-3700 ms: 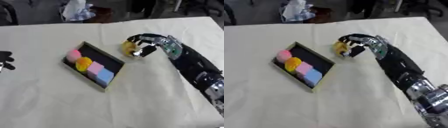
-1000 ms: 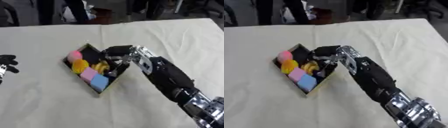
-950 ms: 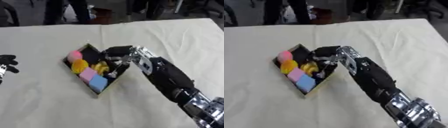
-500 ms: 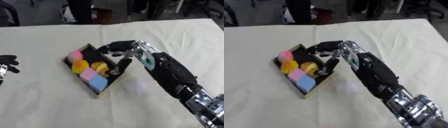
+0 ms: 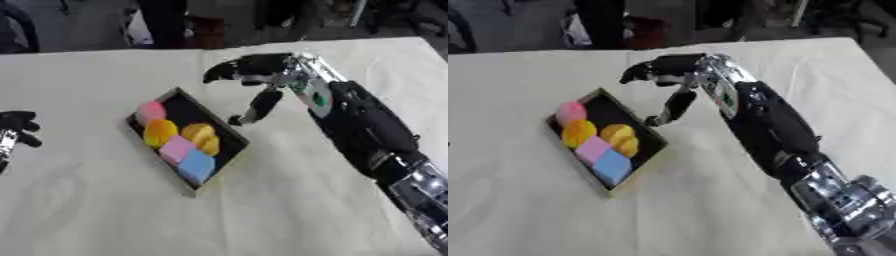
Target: Pick up objects on the table and place them in the box.
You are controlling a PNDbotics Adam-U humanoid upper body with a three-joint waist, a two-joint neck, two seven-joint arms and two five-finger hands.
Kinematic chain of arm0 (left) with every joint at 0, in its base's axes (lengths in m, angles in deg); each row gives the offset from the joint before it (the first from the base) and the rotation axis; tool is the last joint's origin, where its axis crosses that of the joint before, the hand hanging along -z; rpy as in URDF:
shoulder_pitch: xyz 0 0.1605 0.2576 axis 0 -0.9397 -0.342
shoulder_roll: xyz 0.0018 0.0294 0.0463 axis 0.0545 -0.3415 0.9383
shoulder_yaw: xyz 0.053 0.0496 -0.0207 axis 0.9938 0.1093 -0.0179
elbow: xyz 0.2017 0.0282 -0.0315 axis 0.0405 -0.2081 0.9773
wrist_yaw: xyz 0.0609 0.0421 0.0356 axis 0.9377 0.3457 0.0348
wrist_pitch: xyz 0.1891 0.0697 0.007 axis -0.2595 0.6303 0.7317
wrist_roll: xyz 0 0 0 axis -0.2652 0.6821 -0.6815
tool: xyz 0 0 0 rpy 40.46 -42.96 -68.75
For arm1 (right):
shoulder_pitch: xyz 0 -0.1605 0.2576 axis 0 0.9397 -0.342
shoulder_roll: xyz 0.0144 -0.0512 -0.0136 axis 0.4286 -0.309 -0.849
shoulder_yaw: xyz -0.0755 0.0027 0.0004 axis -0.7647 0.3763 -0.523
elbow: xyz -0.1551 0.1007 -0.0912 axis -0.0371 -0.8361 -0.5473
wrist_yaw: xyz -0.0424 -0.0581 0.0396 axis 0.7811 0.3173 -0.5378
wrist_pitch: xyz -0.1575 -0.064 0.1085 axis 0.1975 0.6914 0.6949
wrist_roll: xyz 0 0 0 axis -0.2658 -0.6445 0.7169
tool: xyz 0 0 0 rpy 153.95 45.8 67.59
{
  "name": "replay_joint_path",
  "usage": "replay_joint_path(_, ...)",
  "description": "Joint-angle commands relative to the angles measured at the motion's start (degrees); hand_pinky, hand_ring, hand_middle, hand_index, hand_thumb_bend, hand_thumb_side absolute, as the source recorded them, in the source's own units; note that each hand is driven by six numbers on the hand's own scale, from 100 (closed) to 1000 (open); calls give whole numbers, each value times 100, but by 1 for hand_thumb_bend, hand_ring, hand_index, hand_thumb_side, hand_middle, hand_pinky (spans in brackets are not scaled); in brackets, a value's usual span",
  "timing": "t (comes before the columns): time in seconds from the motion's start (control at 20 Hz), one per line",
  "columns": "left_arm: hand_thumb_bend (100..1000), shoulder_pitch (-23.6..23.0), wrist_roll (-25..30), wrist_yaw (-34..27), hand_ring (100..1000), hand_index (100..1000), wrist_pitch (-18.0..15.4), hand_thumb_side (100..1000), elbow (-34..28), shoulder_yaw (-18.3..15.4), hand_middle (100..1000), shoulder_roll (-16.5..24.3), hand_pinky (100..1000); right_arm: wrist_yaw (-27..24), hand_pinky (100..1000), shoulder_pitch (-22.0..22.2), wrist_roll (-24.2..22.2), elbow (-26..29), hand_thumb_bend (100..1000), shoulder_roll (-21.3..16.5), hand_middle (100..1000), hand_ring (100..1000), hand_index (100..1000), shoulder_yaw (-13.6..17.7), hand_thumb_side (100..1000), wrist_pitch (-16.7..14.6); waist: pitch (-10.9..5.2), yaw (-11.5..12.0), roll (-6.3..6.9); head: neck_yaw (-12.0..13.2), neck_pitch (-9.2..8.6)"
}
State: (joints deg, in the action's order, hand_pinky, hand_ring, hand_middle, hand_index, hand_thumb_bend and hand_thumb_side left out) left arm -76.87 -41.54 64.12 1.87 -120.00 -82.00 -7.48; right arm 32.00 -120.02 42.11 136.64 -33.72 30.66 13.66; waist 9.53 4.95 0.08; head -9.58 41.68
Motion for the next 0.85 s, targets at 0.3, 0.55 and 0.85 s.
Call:
replay_joint_path(0.3, 100, -1, -113, -13, 554, 749, 8, 802, -23, -121, 597, 34, 760, -749, 831, 491, 636, 1240, 100, -506, 859, 883, 984, 992, 177, 437, -111, -102, -38, 158, -49)
replay_joint_path(0.55, 100, 26, -220, -10, 561, 753, 22, 796, 0, -167, 604, -8, 760, -1219, 824, 1208, 1106, 2004, 100, -585, 845, 879, 970, 1540, 203, 890, -81, -182, -12, 271, -56)
replay_joint_path(0.85, 100, 54, -545, -85, 570, 753, 39, 789, 11, -260, 614, -61, 762, -1792, 828, 2137, 1679, 2848, 100, -453, 851, 900, 978, 1965, 327, 1462, -52, -278, 5, 390, -83)
